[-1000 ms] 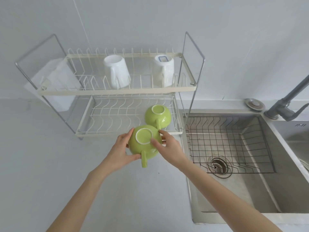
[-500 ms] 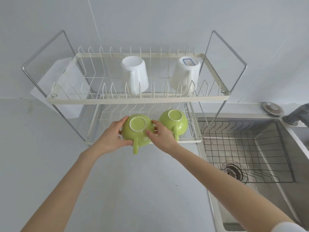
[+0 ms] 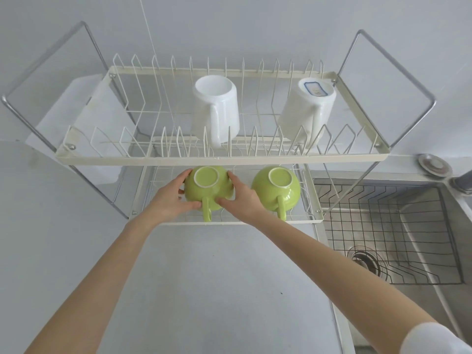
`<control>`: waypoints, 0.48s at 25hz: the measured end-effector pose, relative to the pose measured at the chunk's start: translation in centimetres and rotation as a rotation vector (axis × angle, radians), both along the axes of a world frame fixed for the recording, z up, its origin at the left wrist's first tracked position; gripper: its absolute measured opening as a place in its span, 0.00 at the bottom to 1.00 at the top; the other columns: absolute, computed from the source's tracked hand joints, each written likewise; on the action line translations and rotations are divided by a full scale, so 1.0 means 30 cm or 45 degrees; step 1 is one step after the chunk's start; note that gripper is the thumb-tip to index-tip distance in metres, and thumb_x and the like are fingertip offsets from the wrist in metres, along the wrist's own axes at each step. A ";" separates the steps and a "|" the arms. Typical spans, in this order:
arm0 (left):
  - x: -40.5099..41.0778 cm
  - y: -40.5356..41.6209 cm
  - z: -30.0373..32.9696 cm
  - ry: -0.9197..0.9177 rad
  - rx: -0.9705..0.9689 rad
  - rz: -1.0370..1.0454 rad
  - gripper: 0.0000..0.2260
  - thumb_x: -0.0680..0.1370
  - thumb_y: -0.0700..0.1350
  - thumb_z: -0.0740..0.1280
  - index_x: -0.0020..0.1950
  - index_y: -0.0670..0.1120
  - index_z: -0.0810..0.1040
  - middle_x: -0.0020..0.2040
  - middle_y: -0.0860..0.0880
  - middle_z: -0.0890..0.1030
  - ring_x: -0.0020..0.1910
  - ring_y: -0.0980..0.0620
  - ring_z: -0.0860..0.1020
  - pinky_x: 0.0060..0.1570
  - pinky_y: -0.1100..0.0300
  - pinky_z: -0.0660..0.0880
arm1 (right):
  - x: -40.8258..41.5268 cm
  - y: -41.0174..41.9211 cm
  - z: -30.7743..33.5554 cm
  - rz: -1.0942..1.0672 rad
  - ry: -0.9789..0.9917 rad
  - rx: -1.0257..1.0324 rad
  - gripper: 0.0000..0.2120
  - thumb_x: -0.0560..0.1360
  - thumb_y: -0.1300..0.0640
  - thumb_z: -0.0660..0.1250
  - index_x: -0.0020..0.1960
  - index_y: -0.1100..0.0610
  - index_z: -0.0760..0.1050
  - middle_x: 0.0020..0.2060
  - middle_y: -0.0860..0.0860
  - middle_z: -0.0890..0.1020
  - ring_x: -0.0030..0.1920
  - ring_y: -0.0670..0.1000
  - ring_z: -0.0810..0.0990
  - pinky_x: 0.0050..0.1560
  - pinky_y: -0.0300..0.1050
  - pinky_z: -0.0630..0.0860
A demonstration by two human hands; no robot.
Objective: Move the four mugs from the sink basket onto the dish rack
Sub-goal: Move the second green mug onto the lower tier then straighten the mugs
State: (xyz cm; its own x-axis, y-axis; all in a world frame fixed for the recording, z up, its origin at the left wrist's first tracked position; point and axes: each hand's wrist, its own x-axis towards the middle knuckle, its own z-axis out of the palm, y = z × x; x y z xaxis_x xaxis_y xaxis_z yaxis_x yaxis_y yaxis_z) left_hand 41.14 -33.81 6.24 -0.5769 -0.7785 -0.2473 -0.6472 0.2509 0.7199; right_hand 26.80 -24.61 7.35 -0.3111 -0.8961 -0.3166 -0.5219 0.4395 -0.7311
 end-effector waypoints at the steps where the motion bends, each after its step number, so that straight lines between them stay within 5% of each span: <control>1: -0.003 0.001 -0.005 -0.002 -0.006 -0.001 0.38 0.69 0.41 0.73 0.73 0.49 0.57 0.69 0.46 0.69 0.53 0.50 0.70 0.56 0.58 0.68 | 0.000 0.001 -0.008 0.001 0.012 0.005 0.35 0.75 0.54 0.65 0.75 0.55 0.50 0.70 0.57 0.67 0.69 0.57 0.67 0.67 0.48 0.65; 12: -0.001 0.000 -0.010 -0.167 0.018 -0.056 0.43 0.70 0.45 0.72 0.75 0.48 0.46 0.75 0.45 0.59 0.68 0.41 0.65 0.69 0.47 0.62 | -0.019 0.048 -0.011 0.135 0.184 -0.133 0.31 0.76 0.59 0.63 0.74 0.60 0.52 0.74 0.56 0.62 0.72 0.57 0.63 0.70 0.45 0.61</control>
State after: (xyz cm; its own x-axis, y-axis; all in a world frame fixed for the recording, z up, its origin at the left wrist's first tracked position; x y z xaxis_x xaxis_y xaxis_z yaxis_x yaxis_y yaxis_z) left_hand 41.11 -33.81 5.93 -0.5721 -0.7493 -0.3335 -0.7248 0.2716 0.6331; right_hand 26.22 -23.18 7.01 -0.2489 -0.9518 -0.1792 -0.6639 0.3024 -0.6839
